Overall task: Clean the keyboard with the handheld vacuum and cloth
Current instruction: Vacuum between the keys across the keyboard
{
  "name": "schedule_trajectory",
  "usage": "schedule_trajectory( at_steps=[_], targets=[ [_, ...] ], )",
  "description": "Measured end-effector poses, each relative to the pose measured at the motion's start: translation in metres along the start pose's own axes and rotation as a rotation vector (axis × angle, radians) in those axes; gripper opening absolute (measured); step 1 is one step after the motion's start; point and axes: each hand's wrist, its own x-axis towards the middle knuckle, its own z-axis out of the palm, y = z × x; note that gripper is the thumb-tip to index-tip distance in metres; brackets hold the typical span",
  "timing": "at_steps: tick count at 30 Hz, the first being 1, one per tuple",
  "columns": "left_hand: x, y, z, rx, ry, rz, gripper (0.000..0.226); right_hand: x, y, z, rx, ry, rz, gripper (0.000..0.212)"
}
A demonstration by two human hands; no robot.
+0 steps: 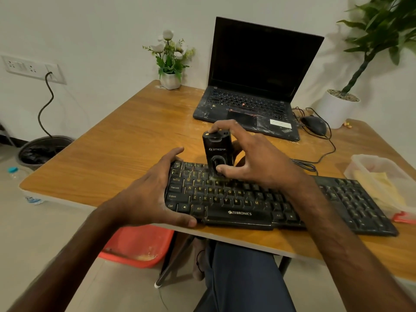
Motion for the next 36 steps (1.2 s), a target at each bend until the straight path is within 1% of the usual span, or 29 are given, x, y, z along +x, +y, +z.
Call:
schedule_trajectory(
  at_steps=[1,2,5,6,7,8,10,11,13,16,17,21,24,27,30,32,34,36],
  targets=[
    [0.000,0.000,0.000,0.000,0.000,0.002,0.147,0.000,0.000,0.002,-0.040,0.039,0.005,0.071],
    [0.000,0.000,0.000,-0.002,0.000,0.003,0.147,-0.002,-0.001,0.005,-0.027,0.063,0.006,0.071],
    [0.000,-0.001,0.000,-0.011,-0.003,0.003,0.147,-0.016,-0.009,0.014,0.235,0.033,-0.024,0.071],
    [-0.001,-0.001,0.001,-0.009,-0.005,0.005,0.146,-0.020,-0.011,0.016,0.273,0.026,-0.038,0.071],
    [-0.001,-0.001,0.001,-0.006,-0.005,0.006,0.146,-0.022,-0.011,0.018,0.250,0.032,-0.043,0.071],
    [0.000,-0.001,0.001,-0.001,-0.001,0.007,0.146,-0.022,-0.009,0.019,0.166,0.052,-0.040,0.072],
    [0.000,-0.001,0.002,0.008,0.008,0.007,0.147,-0.018,-0.003,0.020,-0.077,0.116,-0.013,0.074],
    [0.000,-0.001,0.002,0.009,0.008,0.006,0.147,-0.016,-0.001,0.018,-0.129,0.141,0.006,0.074],
    [0.000,0.000,0.002,0.007,0.003,0.007,0.148,-0.015,-0.001,0.015,-0.073,0.126,-0.015,0.074],
    [0.000,0.001,0.001,-0.005,-0.004,0.009,0.147,-0.019,-0.011,0.015,0.124,0.031,-0.080,0.072],
    [0.000,0.001,0.001,-0.010,-0.004,0.014,0.147,-0.020,-0.013,0.016,0.152,0.022,-0.086,0.071],
    [0.001,0.001,0.001,-0.018,-0.005,0.015,0.147,-0.009,-0.010,0.017,0.074,0.068,-0.077,0.073],
    [0.000,0.000,0.001,-0.018,-0.008,0.012,0.147,0.005,-0.008,0.023,-0.020,0.072,-0.102,0.074],
    [0.000,0.001,0.000,-0.016,-0.009,0.013,0.147,0.009,-0.008,0.024,0.072,0.058,-0.103,0.071],
    [0.000,0.000,0.000,-0.024,-0.007,0.018,0.147,0.005,-0.010,0.016,0.194,-0.002,-0.083,0.070],
    [0.000,0.000,0.000,-0.027,-0.005,0.018,0.147,0.008,-0.010,0.014,0.155,0.001,-0.069,0.070],
    [0.000,0.000,0.000,-0.024,-0.003,0.019,0.147,0.012,-0.009,0.019,0.052,0.057,-0.071,0.072],
    [0.000,0.001,0.001,-0.023,-0.007,0.019,0.147,0.013,-0.010,0.023,0.069,0.084,-0.074,0.072]
  ],
)
